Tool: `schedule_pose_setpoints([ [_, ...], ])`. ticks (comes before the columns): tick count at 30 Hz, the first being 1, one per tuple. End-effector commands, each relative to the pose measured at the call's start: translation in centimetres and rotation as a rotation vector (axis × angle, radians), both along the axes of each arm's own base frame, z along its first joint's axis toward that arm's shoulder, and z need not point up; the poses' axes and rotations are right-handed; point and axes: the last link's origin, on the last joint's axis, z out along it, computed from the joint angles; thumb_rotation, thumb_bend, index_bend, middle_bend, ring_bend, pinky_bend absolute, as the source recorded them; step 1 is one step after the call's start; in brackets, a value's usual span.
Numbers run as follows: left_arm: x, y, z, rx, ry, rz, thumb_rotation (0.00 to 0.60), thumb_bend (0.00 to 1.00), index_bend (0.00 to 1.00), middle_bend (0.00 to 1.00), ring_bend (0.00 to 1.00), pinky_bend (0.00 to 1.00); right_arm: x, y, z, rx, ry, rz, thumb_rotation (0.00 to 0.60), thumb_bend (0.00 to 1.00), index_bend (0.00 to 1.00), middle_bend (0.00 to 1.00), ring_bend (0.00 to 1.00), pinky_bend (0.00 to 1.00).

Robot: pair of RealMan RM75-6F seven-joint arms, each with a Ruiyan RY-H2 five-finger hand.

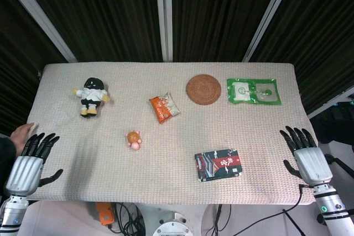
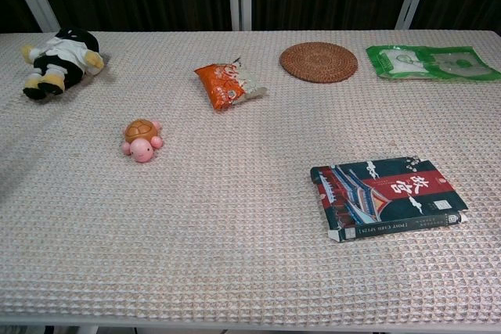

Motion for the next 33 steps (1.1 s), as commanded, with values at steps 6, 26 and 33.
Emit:
schedule_pose_setpoints([
  [6,0.5,0.1,0.2,-0.001,0.008,-0.019,0.6,0.16,0.12,0.09,0.0,0.04,0.0,0.0,0.2,-0.002,-0.002,0.001,0.6,0.26,0.0,0.0,0.0,0.0],
  [26,9.3,7.2,-5.7,-0.249,-0.027,-0.228,0.6,0.2,0.16,0.11,0.0,0.05,0.0,-0.3,0.3,-0.003,0.001,0.001,0.6,0.26,0.0,0.0,0.0,0.0],
  [33,11.1,9.8,-10.8,-0.347,0.015,-0.231,0.6,0.24,0.16,0.13,0.0,0.05,-0.2,-0.3,0.4,-0.003,-0.002,-0.006,0.6,0.26,0.0,0.0,0.0,0.0],
])
